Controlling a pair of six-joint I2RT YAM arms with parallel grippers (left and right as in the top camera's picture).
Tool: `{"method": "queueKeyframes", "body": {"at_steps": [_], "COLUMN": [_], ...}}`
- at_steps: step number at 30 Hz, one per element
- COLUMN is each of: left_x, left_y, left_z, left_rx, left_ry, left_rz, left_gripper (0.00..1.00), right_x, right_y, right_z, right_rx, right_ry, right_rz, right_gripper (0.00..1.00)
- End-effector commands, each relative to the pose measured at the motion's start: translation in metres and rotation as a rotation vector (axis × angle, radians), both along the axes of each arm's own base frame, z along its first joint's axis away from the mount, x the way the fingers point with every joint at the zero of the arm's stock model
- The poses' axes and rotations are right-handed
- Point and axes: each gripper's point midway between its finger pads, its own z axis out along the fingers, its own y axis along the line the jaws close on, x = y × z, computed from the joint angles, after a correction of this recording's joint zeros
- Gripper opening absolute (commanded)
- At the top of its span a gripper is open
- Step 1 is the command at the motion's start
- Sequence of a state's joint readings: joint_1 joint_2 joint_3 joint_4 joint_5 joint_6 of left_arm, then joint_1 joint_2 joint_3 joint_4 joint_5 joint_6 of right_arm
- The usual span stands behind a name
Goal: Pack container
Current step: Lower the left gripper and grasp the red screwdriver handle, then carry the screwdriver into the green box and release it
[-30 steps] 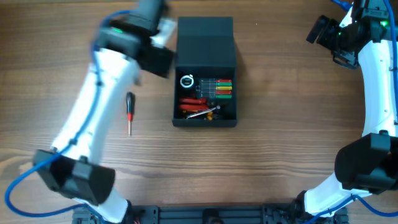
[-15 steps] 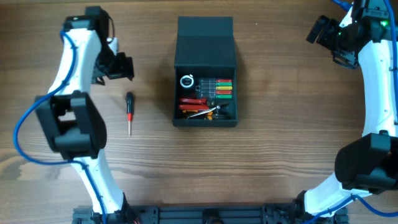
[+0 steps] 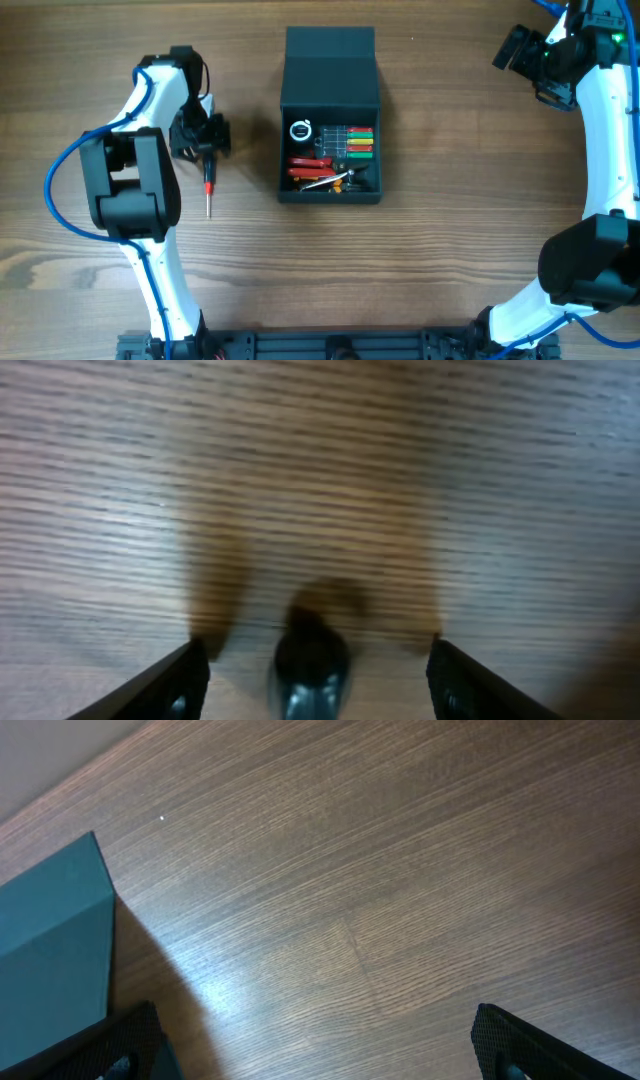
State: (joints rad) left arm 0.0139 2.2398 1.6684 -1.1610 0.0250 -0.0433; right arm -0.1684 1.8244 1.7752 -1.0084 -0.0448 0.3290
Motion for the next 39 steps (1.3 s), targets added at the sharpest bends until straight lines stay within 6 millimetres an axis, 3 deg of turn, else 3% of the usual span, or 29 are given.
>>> {"method": "queueKeyframes", "body": {"at_steps": [1, 4, 9, 12, 16, 20, 22, 26, 29, 33, 35, 36, 37, 39], "left_x": [-0.021, -0.027, -0.030, -0.036, -0.038, -0.036, -0.030, -0.005, 0.019, 0.030, 0.027, 0.021, 0.014, 0.003], "left_y": [-0.004, -0.004, -0.005, -0.007, -0.008, -0.011, -0.014, -0.029, -0.053, -0.092, -0.122, -0.149, -0.173, -0.200], "left_z": [-0.025, -0.032, -0.032, -0.030, -0.028, -0.018, -0.001, 0.054, 0.129, 0.211, 0.237, 0.244, 0.245, 0.238], "left_rx": [-0.020, -0.019, -0.027, -0.034, -0.034, -0.038, -0.030, -0.029, -0.001, 0.045, 0.031, 0.020, 0.012, 0.006], "left_ry": [0.055, 0.065, 0.079, 0.100, 0.107, 0.090, 0.054, -0.088, -0.291, -0.540, -0.634, -0.672, -0.681, -0.670], "left_rz": [-0.010, -0.010, -0.009, -0.008, -0.011, -0.042, -0.061, -0.105, -0.209, -0.388, -0.530, -0.653, -0.772, -0.936], "left_gripper": [0.72, 0.69, 0.36, 0.33, 0.17, 0.11, 0.05, 0.04, 0.04, 0.04, 0.04, 0.04, 0.04, 0.04], "right_x": [0.002, 0.002, 0.002, 0.002, 0.002, 0.002, 0.002, 0.002, 0.002, 0.002, 0.002, 0.002, 0.002, 0.002], "right_y": [0.001, 0.002, 0.002, 0.001, 0.002, 0.001, 0.001, 0.001, 0.001, 0.002, 0.001, 0.002, 0.001, 0.001], "right_z": [-0.008, -0.008, -0.008, -0.008, -0.008, -0.008, -0.008, -0.008, -0.008, -0.008, -0.008, -0.008, -0.008, -0.008], "right_rx": [0.016, 0.016, 0.016, 0.016, 0.016, 0.016, 0.016, 0.016, 0.016, 0.016, 0.016, 0.016, 0.016, 0.016], "right_ry": [0.015, 0.015, 0.015, 0.015, 0.015, 0.015, 0.015, 0.015, 0.015, 0.015, 0.015, 0.015, 0.015, 0.015], "right_rz": [-0.006, -0.006, -0.006, -0.007, -0.006, -0.006, -0.006, -0.006, -0.006, -0.006, -0.007, -0.006, -0.007, -0.006], "right_gripper": [1.00, 1.00, 1.00, 1.00, 1.00, 1.00, 1.00, 1.00, 1.00, 1.00, 1.00, 1.00, 1.00, 1.00]}}
